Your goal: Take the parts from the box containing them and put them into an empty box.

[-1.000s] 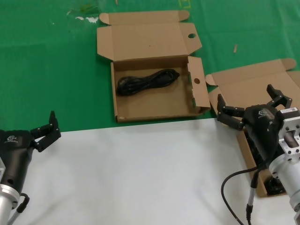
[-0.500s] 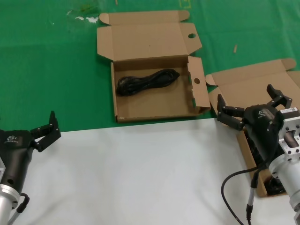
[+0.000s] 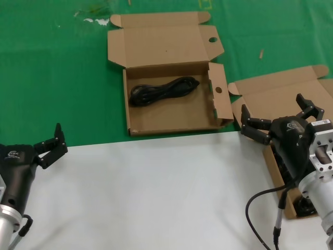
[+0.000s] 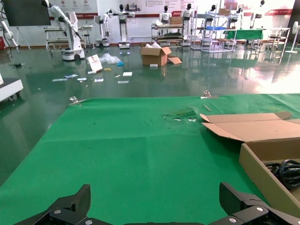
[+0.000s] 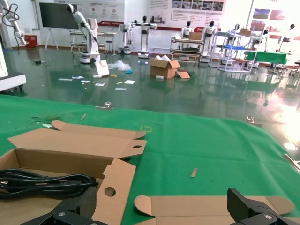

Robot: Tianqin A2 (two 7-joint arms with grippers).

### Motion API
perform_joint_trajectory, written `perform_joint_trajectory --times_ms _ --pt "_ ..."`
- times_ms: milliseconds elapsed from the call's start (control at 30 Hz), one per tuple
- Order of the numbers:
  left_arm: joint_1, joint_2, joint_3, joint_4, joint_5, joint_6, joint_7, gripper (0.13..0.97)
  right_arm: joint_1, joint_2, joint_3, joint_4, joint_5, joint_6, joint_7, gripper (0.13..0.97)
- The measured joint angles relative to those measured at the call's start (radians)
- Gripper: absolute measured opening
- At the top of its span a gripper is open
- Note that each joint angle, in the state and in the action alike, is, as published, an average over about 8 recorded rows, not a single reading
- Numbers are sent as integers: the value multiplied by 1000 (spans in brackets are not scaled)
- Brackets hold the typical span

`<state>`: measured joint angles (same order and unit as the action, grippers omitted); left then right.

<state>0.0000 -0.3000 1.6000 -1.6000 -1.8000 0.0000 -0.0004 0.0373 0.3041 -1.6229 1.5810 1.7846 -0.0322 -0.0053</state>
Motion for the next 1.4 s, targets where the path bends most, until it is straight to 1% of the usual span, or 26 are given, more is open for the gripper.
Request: perform_joint_trajectory --times_ms 1400 --pt "0 0 0 0 0 0 0 966 0 0 0 0 0 0 0 966"
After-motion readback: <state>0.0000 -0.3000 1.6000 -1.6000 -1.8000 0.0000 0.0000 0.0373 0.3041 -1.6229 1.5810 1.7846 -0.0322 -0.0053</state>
